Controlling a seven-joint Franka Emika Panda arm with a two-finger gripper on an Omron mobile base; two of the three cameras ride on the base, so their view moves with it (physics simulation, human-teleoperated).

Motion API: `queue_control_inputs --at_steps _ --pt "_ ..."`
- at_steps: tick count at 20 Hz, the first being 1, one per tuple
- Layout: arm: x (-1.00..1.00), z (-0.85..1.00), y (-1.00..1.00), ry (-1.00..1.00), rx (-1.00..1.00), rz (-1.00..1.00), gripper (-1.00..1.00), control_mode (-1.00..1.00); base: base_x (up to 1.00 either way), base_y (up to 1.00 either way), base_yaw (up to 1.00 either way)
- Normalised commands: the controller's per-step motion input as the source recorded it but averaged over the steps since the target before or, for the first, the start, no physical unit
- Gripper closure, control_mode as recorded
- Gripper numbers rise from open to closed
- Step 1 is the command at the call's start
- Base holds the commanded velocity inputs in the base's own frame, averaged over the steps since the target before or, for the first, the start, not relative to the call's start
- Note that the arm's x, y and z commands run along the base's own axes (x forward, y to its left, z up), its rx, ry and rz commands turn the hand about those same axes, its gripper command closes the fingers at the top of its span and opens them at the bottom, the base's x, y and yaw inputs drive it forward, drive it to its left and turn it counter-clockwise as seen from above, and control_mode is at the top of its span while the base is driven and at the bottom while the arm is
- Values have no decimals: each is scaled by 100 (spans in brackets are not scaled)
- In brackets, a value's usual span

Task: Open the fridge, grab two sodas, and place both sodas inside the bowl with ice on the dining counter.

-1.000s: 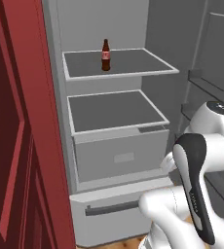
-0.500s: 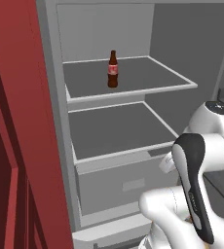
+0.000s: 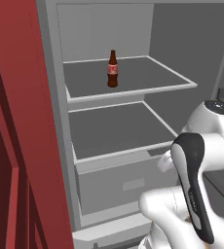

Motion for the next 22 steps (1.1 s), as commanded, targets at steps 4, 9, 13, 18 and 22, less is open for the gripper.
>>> queue_control_inputs --at_steps 4,9,13,18,22 --pt "21 22 49 -18 11 1 -100 -100 0 0 0" --pt "12 55 49 -25 7 -2 -100 -100 0 0 0" --pt "4 75 43 -25 2 -8 -100 -100 0 0 0" --pt "20 71 13 -21 5 -3 -100 -100 0 0 0" --pt "34 57 2 -13 6 0 -100 -100 0 0 0"
